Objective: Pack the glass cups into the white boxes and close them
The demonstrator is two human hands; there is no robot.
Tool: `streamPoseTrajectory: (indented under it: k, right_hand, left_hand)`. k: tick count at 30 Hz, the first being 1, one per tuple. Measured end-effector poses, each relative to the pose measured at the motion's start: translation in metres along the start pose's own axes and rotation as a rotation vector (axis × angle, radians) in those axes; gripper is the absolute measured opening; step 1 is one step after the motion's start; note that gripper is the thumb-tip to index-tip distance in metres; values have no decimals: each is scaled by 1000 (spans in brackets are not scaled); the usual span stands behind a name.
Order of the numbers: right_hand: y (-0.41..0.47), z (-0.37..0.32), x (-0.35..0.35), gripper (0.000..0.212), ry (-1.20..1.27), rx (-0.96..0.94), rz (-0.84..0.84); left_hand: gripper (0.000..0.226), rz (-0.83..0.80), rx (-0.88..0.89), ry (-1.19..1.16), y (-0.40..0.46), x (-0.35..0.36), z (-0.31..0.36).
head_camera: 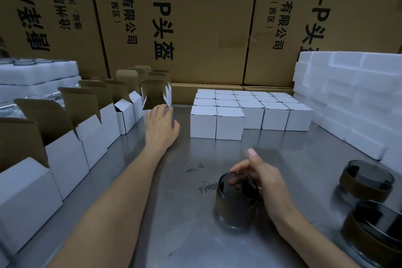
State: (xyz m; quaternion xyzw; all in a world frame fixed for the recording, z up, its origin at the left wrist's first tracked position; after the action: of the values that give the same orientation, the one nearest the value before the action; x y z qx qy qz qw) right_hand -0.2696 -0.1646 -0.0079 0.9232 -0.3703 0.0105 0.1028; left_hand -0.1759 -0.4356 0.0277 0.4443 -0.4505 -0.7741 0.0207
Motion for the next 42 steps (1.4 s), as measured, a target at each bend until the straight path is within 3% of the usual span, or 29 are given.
streamPoseTrajectory:
  k: [21, 28, 31, 33, 35, 39, 42]
  right_hand:
    - [-16, -11, -15, 48, -228, -37, 115]
    - [-36, -13, -21, 27, -207, -79, 140]
    - [-35, -12, -27, 14, -85, -68, 171]
    - [-33, -11, -28, 11, -15, -42, 186]
    - [-32, -12, -27, 12, -40, -55, 187]
    - [-30, -12, -15, 16, -90, -58, 102]
    - [-29, -13, -10, 18, -113, -43, 62]
  left_hand:
    - [52, -49, 325, -178, -157, -131, 129]
    - [58, -31, 373, -275, -169, -147, 146]
    - [57, 84, 387, -339, -169, -162, 147]
    - [54, 178, 307, -463, -164, -170, 138]
    - [54, 175, 67, -630, -156, -164, 115]
    - [69, -171, -421, -942, -157, -112, 85]
    - [61, -231, -442, -979, -158, -104, 89]
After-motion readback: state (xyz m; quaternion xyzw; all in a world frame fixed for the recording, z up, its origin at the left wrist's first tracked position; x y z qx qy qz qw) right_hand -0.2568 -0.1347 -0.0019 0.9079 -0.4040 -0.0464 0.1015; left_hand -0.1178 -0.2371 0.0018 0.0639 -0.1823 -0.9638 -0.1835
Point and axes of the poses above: each hand's wrist, its own y-axis towards the middle knuckle, its own x-axis out of the palm, z = x × y, the point moved 9 cm from there along y, towards the middle knuckle, and after that the axes turned 5 degrees about z, right-handed, at the moved point
